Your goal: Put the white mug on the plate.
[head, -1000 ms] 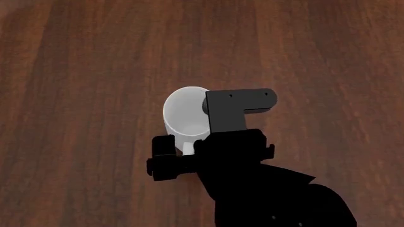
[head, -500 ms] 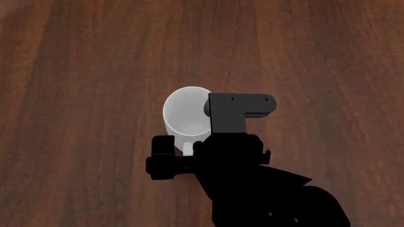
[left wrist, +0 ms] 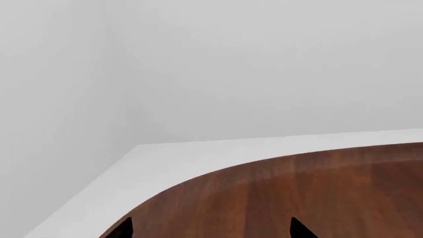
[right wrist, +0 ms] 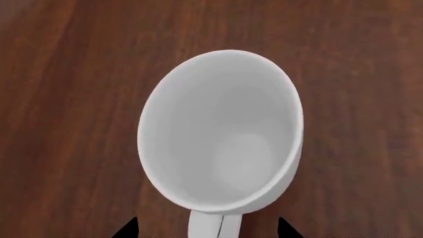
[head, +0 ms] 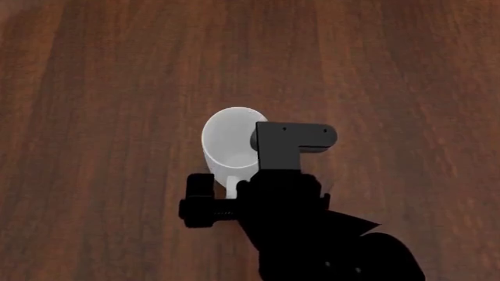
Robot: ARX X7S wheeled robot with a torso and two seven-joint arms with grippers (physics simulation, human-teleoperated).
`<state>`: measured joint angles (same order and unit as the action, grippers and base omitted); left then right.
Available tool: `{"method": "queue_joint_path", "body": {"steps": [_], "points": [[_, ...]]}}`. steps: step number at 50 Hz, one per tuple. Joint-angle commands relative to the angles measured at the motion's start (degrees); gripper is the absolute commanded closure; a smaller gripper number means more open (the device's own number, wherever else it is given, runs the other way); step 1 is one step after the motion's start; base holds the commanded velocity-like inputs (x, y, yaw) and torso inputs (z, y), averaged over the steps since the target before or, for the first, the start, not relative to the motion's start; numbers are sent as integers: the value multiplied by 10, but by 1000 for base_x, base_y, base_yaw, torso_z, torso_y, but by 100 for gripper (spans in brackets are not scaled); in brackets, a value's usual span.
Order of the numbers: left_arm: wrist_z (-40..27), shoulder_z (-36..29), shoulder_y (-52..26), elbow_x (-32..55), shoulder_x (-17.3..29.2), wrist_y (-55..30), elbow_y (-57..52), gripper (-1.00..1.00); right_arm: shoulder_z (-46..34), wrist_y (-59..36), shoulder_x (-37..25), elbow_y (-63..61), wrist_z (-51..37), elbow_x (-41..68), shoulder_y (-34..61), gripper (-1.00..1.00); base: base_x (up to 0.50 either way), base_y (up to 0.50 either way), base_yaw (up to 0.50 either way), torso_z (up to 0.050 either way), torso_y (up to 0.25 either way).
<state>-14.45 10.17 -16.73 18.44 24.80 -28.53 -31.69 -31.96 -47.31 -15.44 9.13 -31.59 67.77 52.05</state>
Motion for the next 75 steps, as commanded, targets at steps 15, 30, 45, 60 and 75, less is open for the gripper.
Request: {"method": "queue_joint_path", "body": {"steps": [15,30,45,60,75], "points": [[4,0,20,-5,-3,34,12,-100,-14,6,7,22,5,-9,2,-100,0,0,0,0,0],[3,-4,23,-6,-2,39,15,-100,-21,11,11,36,13,-12,0,-100,0,0,0,0,0],[1,-3,22,-3,0,37,14,-100,-30,17,17,57,25,-20,4,-100,0,0,0,0,0],[-2,-5,21,-2,2,35,15,-100,-39,22,23,78,36,-29,12,-100,0,0,0,0,0],[-1,-12,22,-5,-1,47,26,-100,-57,15,17,63,21,-43,12,100,0,0,0,0,0]]}}
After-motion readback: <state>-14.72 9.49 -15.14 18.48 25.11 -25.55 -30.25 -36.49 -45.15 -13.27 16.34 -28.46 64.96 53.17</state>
